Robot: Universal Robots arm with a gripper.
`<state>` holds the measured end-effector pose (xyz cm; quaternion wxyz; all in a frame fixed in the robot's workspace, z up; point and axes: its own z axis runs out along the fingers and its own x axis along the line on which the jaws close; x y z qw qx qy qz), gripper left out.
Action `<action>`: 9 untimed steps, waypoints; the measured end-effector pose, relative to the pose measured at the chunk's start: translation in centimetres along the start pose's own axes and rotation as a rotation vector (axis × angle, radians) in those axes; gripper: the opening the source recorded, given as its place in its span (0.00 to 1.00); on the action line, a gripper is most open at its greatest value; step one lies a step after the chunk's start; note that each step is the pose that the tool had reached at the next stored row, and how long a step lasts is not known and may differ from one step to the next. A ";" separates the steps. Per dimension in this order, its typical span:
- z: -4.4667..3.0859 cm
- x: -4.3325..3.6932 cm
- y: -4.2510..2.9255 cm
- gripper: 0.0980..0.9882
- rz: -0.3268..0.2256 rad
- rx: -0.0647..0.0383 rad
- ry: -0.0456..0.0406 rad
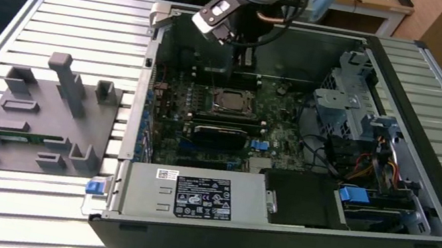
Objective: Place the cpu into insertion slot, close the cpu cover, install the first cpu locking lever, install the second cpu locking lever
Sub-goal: 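Install the first cpu locking lever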
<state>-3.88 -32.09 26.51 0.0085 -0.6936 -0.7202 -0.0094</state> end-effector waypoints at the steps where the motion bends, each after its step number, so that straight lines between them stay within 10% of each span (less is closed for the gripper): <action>1: -0.40 0.01 0.00 0.03 0.000 0.000 0.0002; 9: -1.14 0.03 0.00 0.03 -0.082 0.000 0.0003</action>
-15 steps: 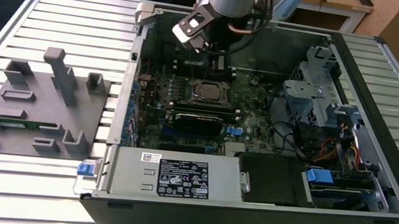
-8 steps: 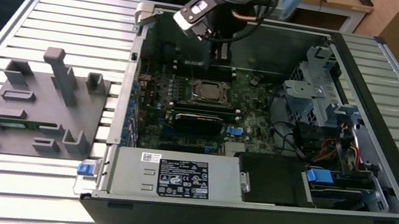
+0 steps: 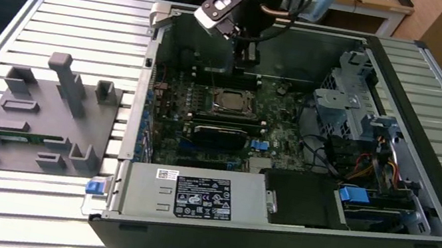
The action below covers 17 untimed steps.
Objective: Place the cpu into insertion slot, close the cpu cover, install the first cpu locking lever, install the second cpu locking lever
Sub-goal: 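Install the first cpu locking lever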
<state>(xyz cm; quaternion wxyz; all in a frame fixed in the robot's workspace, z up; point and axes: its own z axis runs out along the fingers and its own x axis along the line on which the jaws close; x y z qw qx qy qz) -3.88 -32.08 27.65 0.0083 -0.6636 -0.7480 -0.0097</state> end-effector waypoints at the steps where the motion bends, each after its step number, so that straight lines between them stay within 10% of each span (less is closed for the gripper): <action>1: 0.00 0.00 0.00 0.03 -0.018 0.000 0.0001; 17: 0.08 0.00 0.00 0.03 -0.255 0.007 -0.0018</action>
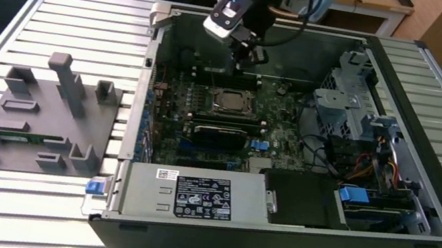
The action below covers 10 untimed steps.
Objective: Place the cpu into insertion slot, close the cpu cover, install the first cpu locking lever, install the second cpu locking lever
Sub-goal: 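Install the first cpu locking lever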
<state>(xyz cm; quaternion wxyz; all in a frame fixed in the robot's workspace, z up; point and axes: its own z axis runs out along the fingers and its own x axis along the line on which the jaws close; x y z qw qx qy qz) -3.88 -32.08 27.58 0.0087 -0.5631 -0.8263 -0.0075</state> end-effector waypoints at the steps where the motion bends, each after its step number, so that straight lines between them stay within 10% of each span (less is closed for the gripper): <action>1: 0.01 0.00 0.00 0.03 -0.008 0.000 0.0001; 10: 0.10 0.00 0.00 0.03 -0.167 0.004 0.0005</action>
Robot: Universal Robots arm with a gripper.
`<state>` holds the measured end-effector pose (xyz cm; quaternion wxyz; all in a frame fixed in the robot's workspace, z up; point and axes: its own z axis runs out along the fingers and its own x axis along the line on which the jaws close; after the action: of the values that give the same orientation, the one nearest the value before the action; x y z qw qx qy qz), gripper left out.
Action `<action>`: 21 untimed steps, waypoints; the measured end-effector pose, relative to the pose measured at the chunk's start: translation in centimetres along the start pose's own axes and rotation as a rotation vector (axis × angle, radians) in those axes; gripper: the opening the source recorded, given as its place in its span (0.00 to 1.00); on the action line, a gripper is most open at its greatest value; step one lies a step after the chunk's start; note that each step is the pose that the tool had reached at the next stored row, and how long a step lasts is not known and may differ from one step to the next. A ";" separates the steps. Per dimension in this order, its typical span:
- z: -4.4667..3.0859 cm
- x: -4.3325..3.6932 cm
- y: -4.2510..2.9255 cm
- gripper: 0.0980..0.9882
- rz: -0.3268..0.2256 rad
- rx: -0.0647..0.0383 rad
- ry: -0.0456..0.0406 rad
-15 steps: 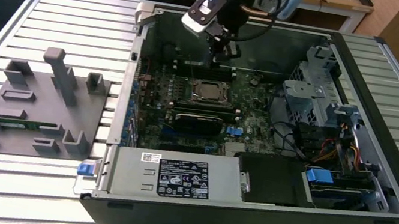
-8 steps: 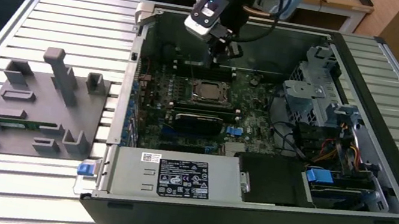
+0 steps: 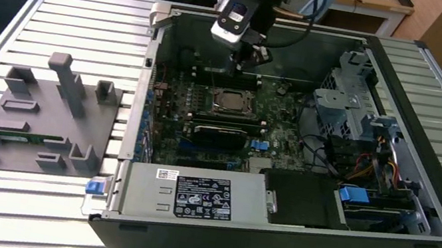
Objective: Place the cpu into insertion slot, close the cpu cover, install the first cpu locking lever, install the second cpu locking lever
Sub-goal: 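Install the first cpu locking lever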
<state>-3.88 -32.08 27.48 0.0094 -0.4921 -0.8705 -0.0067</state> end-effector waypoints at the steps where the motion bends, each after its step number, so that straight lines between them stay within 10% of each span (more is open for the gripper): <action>1: 0.00 0.00 0.00 0.03 -0.018 0.000 0.0000; 21: 0.02 0.00 0.00 0.03 -0.262 0.006 0.0006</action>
<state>-3.88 -32.08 27.46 0.0102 -0.3739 -0.9274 -0.0054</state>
